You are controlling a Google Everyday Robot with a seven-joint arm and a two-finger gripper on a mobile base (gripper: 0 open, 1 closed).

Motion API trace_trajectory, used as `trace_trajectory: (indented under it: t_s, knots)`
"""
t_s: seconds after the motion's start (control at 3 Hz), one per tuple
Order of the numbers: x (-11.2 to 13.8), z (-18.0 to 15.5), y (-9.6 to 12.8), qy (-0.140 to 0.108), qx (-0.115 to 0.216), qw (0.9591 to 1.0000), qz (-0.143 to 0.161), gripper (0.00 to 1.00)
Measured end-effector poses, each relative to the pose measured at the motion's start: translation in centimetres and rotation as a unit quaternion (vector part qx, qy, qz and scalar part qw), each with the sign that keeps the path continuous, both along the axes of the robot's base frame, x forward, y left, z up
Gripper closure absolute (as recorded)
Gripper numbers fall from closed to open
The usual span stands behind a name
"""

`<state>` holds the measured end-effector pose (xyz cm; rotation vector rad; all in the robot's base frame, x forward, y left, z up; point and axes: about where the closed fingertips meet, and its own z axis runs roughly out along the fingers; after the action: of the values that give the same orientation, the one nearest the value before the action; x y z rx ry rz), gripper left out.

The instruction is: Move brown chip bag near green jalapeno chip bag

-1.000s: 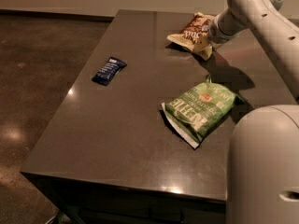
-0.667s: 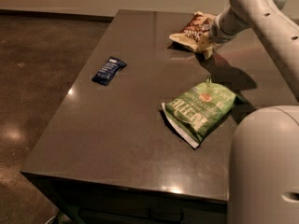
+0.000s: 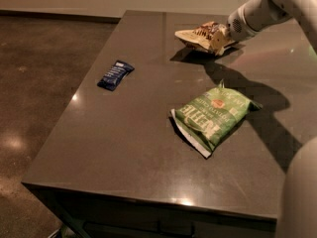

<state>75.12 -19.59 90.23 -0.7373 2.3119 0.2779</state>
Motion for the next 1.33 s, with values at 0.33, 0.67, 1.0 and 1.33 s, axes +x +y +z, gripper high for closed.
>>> trace_trajectory:
  t_s: [0.33, 0.67, 1.0, 1.33]
  knots:
    - [-4.1, 2.8, 2.1, -0.001, 0.021, 0.9978, 0.063, 1.00]
    - [-8.4, 4.6, 2.9, 0.009, 0.039, 0.9934, 0.107, 1.00]
    - [-12.0, 5.3, 2.6, 0.022, 0.053, 0.9905, 0.125, 1.00]
    - [-15.3, 5.2, 3.0, 0.028, 0.066, 0.9861, 0.150, 0.74]
